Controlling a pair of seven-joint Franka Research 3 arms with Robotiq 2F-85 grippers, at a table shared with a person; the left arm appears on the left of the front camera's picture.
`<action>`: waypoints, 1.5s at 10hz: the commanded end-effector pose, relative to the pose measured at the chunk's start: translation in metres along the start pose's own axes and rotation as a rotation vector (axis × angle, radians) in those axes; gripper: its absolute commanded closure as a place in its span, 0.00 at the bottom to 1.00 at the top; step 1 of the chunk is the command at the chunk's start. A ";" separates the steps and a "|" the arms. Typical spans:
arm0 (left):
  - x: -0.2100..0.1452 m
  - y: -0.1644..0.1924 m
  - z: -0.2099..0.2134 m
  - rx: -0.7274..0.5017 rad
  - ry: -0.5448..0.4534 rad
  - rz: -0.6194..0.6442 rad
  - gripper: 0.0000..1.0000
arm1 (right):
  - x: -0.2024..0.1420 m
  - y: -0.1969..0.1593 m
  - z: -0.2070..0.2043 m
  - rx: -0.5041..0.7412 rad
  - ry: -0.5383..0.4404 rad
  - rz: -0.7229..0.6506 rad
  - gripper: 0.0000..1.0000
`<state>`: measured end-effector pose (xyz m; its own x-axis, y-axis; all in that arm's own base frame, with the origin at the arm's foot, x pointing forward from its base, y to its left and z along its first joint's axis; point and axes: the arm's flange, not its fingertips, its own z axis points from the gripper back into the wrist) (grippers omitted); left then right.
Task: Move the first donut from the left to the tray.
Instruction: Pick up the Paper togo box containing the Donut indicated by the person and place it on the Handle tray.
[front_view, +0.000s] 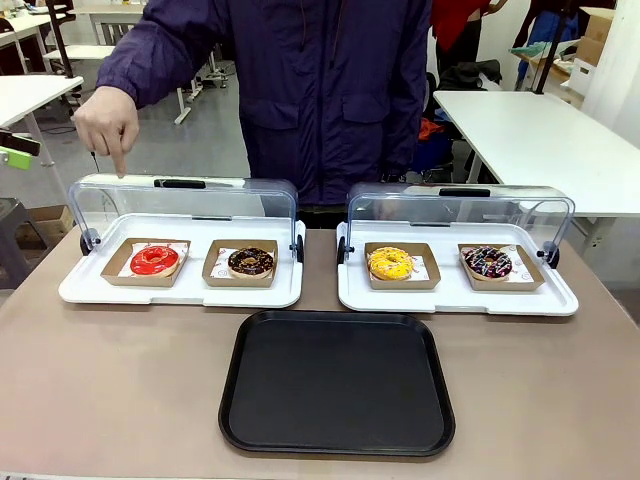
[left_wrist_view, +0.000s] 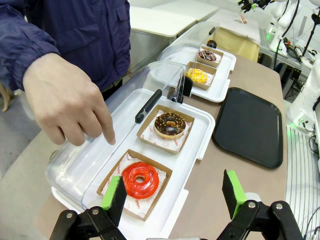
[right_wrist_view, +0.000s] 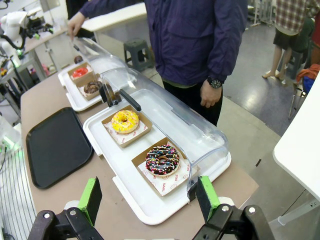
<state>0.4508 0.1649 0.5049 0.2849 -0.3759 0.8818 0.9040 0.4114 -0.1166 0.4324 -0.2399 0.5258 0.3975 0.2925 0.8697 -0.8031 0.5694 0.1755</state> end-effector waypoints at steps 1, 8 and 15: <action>0.001 -0.001 0.001 -0.011 0.001 -0.012 0.00 | -0.001 0.003 0.000 0.008 -0.004 0.009 0.00; 0.001 -0.001 0.001 -0.011 0.001 -0.012 0.00 | -0.001 0.003 0.000 0.008 -0.004 0.009 0.00; 0.035 -0.014 -0.044 -0.043 0.404 -0.220 0.00 | -0.001 0.003 0.000 0.008 -0.004 0.009 0.00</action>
<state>0.4618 0.1207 0.5179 0.2035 -0.6717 0.7123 0.9566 0.2914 0.0015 0.4325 -0.2397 0.5255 0.3980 0.2925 0.8695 -0.8032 0.5691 0.1762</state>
